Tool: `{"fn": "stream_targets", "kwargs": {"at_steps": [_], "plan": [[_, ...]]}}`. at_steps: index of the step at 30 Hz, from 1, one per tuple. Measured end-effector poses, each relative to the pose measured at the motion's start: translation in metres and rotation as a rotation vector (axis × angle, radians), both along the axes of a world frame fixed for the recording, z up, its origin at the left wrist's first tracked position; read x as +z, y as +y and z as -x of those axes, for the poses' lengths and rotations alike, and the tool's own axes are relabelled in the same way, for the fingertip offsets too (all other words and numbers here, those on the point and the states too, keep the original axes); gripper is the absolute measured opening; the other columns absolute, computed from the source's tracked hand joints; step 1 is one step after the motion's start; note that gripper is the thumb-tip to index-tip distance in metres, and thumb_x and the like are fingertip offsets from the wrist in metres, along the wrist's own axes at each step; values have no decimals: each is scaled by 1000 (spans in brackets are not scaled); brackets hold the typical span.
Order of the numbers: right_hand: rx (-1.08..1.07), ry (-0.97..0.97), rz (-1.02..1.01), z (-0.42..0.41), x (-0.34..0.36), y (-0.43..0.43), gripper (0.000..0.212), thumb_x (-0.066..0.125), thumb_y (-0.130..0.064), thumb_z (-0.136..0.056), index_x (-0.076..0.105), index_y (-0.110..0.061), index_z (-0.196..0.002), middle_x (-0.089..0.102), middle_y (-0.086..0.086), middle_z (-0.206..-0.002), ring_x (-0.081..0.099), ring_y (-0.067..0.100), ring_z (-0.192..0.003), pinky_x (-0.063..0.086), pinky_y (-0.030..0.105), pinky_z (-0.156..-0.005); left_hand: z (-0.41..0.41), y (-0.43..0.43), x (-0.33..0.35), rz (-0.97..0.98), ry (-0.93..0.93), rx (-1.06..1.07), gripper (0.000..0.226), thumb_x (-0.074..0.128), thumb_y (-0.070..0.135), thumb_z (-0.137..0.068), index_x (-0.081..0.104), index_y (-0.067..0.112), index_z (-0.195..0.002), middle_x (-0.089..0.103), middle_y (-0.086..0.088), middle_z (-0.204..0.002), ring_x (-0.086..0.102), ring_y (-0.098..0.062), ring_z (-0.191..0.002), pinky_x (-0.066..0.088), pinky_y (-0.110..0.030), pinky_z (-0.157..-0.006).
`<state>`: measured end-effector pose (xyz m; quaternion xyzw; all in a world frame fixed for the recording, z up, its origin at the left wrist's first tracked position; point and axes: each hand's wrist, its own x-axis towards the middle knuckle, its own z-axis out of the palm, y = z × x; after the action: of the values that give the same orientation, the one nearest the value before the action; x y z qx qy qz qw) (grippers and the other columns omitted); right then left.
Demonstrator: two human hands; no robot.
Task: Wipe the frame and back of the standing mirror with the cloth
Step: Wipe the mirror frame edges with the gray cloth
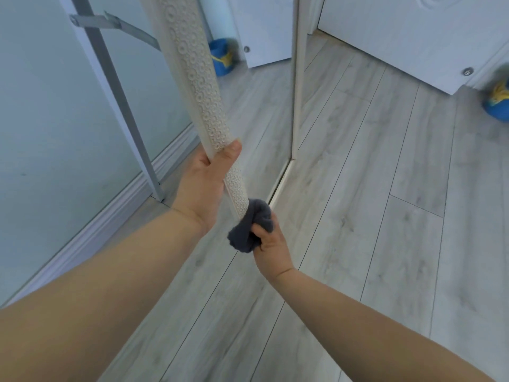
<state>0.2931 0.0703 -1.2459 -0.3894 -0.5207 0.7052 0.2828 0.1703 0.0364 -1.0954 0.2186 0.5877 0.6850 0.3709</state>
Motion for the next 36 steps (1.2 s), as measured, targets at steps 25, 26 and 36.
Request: {"fn": "stream_targets", "kwargs": {"at_steps": [25, 26, 36], "plan": [[71, -629, 48, 10, -40, 51, 28, 47, -4, -91, 54, -21, -70, 54, 5, -80, 51, 18, -76, 41, 24, -61, -7, 8, -31, 26, 133, 54, 39, 68, 21, -92, 41, 25, -65, 40, 3, -64, 42, -20, -68, 40, -39, -67], [5, -596, 69, 16, -36, 57, 28, 47, -3, -90, 55, -20, -70, 55, 6, -81, 52, 21, -79, 42, 25, -64, -7, 9, -31, 29, 132, 51, 38, 67, 17, -94, 41, 22, -66, 43, 3, -62, 47, -21, -64, 45, -41, -65], [-137, 45, -471, 34, 35, 37, 45, 56, -13, -85, 62, -46, -115, 61, 4, -126, 59, 22, -119, 51, 36, -99, -7, 8, -32, -9, 219, 57, 9, 66, 23, -87, 71, 29, -83, 69, 6, -85, 65, -16, -91, 53, -40, -88]]}}
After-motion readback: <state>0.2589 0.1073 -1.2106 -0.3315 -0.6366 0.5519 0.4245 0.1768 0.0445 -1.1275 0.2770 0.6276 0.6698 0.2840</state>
